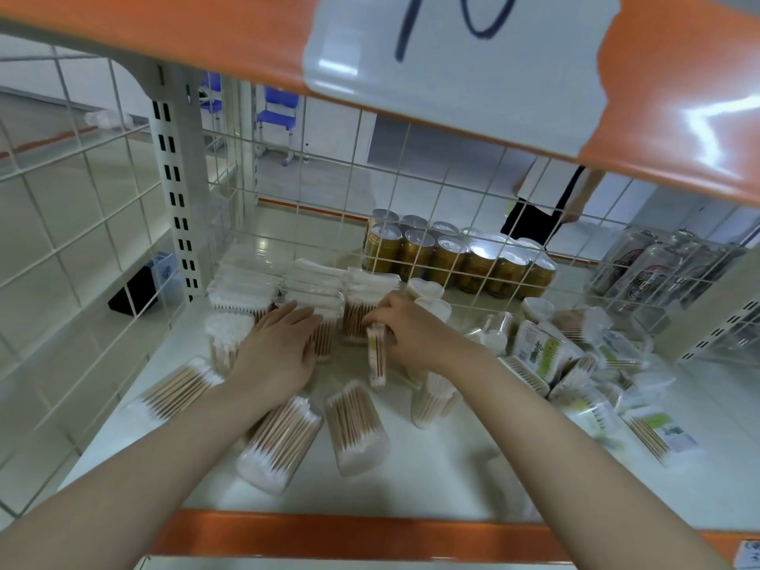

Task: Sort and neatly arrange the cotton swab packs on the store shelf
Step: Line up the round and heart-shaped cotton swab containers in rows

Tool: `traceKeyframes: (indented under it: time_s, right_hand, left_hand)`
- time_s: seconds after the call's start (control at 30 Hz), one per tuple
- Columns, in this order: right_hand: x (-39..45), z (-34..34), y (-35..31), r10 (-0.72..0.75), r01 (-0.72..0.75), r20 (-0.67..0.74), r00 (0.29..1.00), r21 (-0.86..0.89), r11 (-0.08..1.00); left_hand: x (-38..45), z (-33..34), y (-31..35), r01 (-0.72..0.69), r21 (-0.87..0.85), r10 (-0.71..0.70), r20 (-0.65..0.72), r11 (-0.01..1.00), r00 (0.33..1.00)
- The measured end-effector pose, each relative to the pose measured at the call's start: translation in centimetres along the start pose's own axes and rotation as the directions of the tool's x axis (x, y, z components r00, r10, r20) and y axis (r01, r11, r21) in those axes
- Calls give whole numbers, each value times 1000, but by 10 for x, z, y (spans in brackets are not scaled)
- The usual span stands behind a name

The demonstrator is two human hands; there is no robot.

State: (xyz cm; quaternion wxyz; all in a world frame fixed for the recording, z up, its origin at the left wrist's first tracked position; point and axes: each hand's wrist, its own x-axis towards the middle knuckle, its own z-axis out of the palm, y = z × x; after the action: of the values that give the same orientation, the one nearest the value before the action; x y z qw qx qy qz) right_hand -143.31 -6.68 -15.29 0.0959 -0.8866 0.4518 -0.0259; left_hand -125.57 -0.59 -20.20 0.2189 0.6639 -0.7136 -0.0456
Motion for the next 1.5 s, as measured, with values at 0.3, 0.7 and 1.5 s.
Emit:
traceKeyframes:
  time_s: [0.3,0.7,1.5]
  right_hand:
    - [4,6,5,-41,34,-101,994,-70,997]
    - [14,13,0,-11,-34,-209,978,-208,978]
    - [36,12,11,9,-75,-213,977,-303,950]
  left_hand:
    - [6,-2,2,22,53,-26,78,998,997]
    - [7,-3,3,15,91,-24,100,996,995]
    - [9,-4,10,12,128,-21,72,992,997]
